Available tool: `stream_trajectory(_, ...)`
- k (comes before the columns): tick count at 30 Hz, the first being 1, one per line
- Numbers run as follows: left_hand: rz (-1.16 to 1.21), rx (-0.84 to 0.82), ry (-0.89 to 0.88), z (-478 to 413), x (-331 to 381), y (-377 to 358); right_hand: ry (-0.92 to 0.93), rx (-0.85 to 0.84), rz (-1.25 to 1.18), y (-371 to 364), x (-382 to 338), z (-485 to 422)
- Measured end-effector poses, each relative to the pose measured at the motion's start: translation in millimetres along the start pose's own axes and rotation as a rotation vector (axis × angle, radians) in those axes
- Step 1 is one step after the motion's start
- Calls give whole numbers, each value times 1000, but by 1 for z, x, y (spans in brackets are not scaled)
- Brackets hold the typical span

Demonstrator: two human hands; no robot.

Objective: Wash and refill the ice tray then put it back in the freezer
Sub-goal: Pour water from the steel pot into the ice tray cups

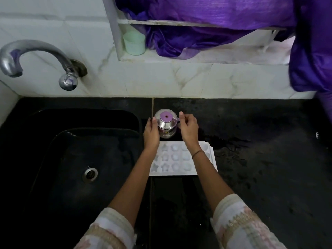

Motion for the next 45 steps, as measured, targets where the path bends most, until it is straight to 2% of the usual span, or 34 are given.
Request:
stream_trajectory(3, 110, -2, 30, -7, -1, -13, -22, -24, -47, -8, 13, -8)
stream_trajectory(6, 150, 47, 46, -16, -6, -17, -72, -30, -199, -16, 27, -12)
stream_trajectory(15, 147, 171, -44, -18, 2, -10, -154, -4, -678, -33, 27, -15)
stream_trajectory(25, 264, 248, -170, 7, 38, 4, -58, 21, -790, -22, -17, 0)
stream_trajectory(32, 268, 199, -206, 39, 39, 15, -40, 28, -785, -8, -28, 32)
stream_trajectory(36, 172, 71, -333, 56, 36, 23, -26, 50, -742, 5, -26, 50)
stream_trajectory(38, 100, 63, -366, 64, 24, 31, -20, 78, -726, 14, -24, 59)
stream_trajectory(45, -489, 378, -285, 87, -42, 77, 6, 139, -567, 40, -20, 72)
Point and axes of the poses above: each hand's wrist, its own z-axis away from the middle knuckle, its own y-axis out of the back of the hand, x = y × z, the point moved 9 cm from there along -z, towards the middle knuckle, and after that the axes turned 7 degrees about -z, right-handed, at the moved point
